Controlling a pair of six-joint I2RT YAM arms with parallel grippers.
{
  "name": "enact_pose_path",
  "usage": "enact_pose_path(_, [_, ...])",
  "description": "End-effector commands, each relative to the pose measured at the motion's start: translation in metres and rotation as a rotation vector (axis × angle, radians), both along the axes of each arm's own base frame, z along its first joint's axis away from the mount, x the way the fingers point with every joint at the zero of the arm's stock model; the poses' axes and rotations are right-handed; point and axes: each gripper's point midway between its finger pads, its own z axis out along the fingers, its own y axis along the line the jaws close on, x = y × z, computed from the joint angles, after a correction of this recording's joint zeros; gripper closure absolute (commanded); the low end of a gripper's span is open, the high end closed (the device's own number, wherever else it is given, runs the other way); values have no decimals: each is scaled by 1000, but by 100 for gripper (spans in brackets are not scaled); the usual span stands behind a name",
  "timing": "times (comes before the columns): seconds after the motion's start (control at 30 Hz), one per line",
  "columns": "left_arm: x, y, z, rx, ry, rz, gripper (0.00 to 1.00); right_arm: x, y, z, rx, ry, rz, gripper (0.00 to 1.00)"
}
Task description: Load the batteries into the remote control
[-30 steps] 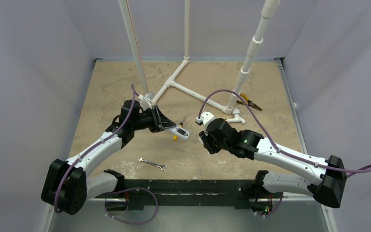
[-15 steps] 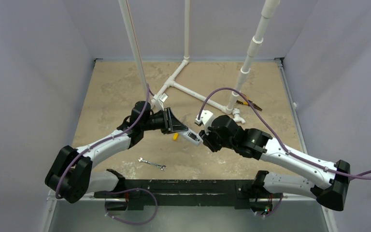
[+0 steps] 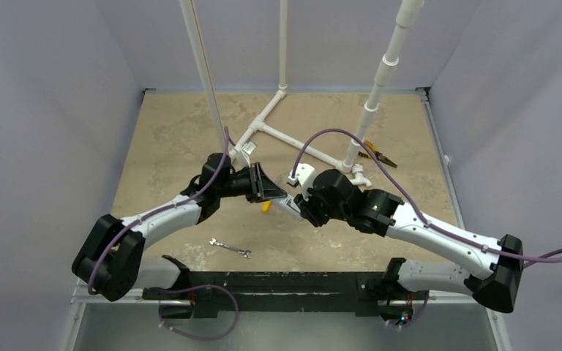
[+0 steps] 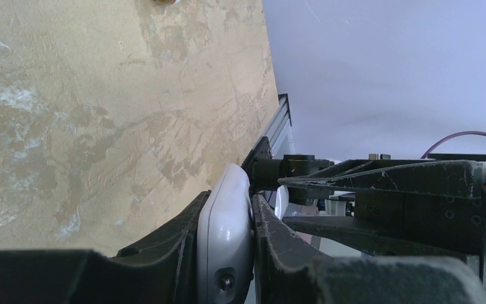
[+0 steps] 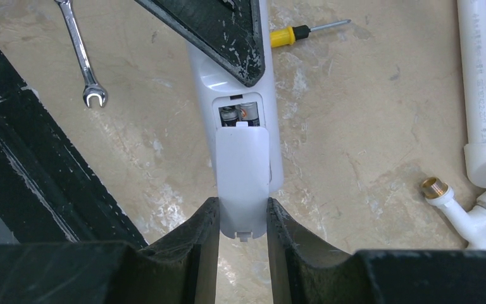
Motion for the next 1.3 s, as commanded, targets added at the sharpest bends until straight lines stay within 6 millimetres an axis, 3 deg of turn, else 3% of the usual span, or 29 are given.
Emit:
enact_pose_path(0.0, [6,-11,29,-76,-76,-28,100,5,20,24,71,-40,48,74])
enact_pose_path(0.53, [-5,-14,37,-91,-119,-90,100,8,28,20,66,-34,56,74])
enact_pose_path(1.27, [-1,-12,37,-41,-135,-76,100,-3,16,7,0,25,69,75])
